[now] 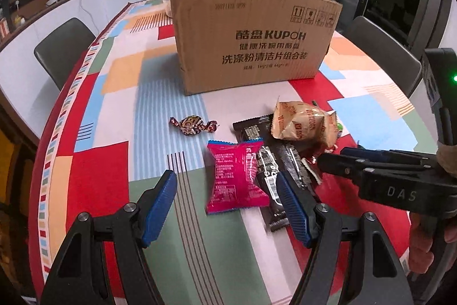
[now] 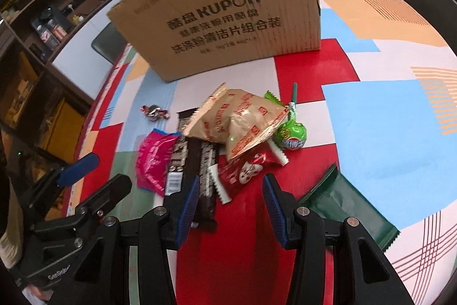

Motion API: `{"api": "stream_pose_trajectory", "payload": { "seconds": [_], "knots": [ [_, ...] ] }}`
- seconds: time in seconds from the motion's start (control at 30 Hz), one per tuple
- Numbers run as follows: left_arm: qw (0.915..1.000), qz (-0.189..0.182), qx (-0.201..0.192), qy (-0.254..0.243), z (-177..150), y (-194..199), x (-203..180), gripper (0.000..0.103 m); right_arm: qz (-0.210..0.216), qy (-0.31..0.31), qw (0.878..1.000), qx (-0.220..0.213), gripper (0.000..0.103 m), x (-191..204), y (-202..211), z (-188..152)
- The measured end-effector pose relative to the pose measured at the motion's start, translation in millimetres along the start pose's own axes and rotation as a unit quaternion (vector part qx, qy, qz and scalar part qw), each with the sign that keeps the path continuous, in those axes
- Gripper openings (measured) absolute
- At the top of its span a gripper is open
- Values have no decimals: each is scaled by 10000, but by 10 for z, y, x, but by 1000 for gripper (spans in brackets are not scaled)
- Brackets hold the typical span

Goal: Organize snacks
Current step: 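Grasp the red wrapped snack with the right tool while the left tool grasps the pink bag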

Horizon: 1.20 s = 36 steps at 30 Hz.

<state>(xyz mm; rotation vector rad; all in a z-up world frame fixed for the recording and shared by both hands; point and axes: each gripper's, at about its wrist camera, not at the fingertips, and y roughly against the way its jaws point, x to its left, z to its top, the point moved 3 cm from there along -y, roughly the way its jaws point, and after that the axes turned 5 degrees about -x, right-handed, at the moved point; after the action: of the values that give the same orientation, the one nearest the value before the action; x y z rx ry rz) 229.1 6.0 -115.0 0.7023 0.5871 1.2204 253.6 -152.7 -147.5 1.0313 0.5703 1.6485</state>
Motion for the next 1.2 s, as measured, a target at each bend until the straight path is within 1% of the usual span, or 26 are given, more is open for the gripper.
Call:
{"api": "stream_pose_trajectory", "payload": {
  "seconds": [0.27, 0.43, 0.47, 0.57, 0.63, 0.67, 0.77, 0.83, 0.93, 1.2],
  "knots": [
    [9999, -15, 126, 11, 17, -206, 69, 71, -117, -18, 9999, 50, 47, -20, -174, 81],
    [9997, -27, 219, 70, 15, -312, 99, 70, -282, 164, 9994, 68, 46, 13, -289, 125],
    [9997, -60, 228, 86, 15, -328, 100, 69, -330, 222, 9992, 57, 44, 22, -305, 126],
    [9994, -117, 291, 155, 23, -389, 109, 64, -487, 460, 9978, 31, 41, 67, -341, 134],
    [9991, -158, 337, 212, 26, -430, 112, 59, -554, 557, 9969, 16, 37, 84, -356, 137],
    [9990, -177, 355, 226, 24, -444, 109, 58, -593, 603, 9964, 8, 34, 88, -360, 137],
    [9984, -269, 434, 246, 15, -492, 83, 49, -672, 699, 9953, -20, 29, 92, -373, 136],
    [9976, -375, 507, 292, -1, -517, 71, 38, -733, 779, 9943, -35, 25, 95, -378, 128],
    [9973, -378, 511, 359, -19, -510, 71, 37, -755, 876, 9933, -56, 24, 83, -351, 111],
    [9984, -274, 390, 320, -36, -342, -17, 36, -507, 726, 9961, 25, 23, 9, -223, 15]
  ]
}}
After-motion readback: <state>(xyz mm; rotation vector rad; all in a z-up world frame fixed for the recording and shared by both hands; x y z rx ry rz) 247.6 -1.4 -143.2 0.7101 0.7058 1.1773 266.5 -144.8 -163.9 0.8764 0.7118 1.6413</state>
